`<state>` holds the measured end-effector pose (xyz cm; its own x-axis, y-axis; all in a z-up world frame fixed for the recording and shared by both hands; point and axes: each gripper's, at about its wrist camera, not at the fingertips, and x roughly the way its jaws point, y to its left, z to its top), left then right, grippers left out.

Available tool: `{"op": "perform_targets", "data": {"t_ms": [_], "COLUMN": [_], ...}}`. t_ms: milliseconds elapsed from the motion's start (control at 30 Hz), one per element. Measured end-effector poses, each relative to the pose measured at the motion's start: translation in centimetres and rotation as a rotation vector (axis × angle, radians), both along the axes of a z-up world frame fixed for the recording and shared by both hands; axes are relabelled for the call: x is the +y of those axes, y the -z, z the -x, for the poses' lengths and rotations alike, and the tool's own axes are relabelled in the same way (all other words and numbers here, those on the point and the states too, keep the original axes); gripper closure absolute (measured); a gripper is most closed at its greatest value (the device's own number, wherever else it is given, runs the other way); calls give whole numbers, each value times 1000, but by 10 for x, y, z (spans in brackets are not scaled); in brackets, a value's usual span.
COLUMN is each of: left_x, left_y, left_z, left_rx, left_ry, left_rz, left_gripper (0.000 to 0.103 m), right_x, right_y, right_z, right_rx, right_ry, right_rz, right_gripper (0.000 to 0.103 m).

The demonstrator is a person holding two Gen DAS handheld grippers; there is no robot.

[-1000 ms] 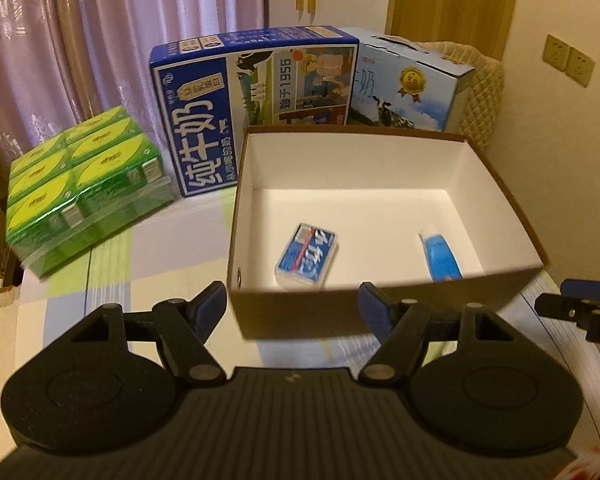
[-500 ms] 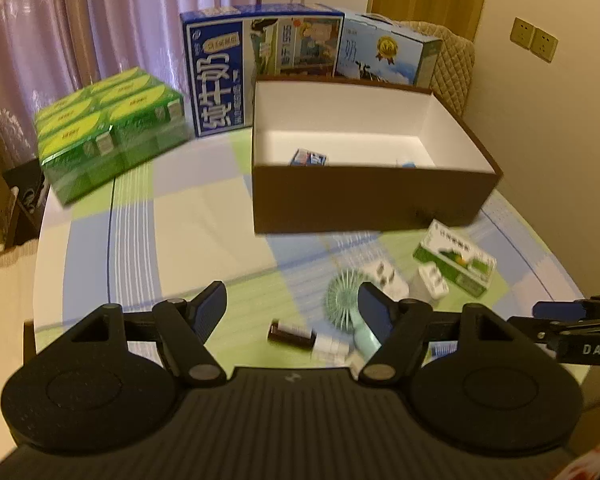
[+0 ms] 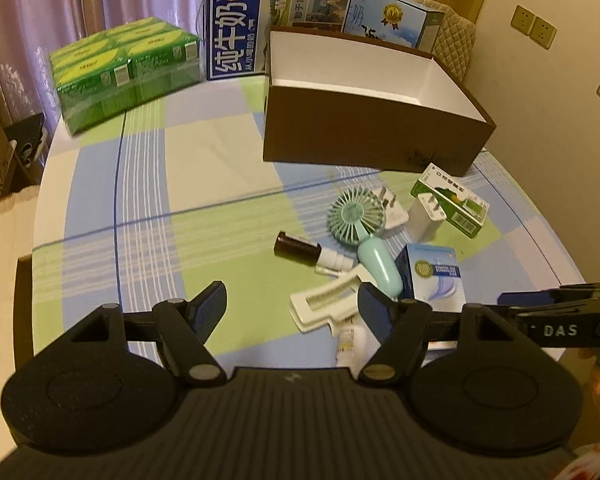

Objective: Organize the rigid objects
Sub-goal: 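Move both tools back toward the remaining items on the table, then grasp the white pill bottle with the left tool while the right grasps the blue-white medicine box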

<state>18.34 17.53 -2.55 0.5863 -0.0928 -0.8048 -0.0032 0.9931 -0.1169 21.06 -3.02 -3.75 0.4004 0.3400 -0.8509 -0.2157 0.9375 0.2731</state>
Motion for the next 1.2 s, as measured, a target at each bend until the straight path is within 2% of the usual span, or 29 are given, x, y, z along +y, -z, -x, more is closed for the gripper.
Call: {"op": "perform_targets", "data": {"t_ms": [133, 300, 467, 900, 1200], "left_x": [-3, -6, -9, -10, -22], "left_y": [6, 17, 26, 51, 66], "left_z": [8, 13, 12, 8, 6], "left_rx": [16, 43, 67, 116, 135], "left_ry": [4, 13, 24, 26, 60], "left_rz": [13, 13, 12, 9, 23], "left_gripper": [34, 34, 34, 36, 39], "right_x": [4, 5, 9, 25, 17], "right_y": [6, 15, 17, 39, 47], "right_z": [0, -3, -4, -16, -18], "right_rx": [22, 59, 65, 73, 59], "right_ry": [8, 25, 16, -6, 19], "right_rz": [21, 47, 58, 103, 134], "right_gripper": [46, 38, 36, 35, 35]}}
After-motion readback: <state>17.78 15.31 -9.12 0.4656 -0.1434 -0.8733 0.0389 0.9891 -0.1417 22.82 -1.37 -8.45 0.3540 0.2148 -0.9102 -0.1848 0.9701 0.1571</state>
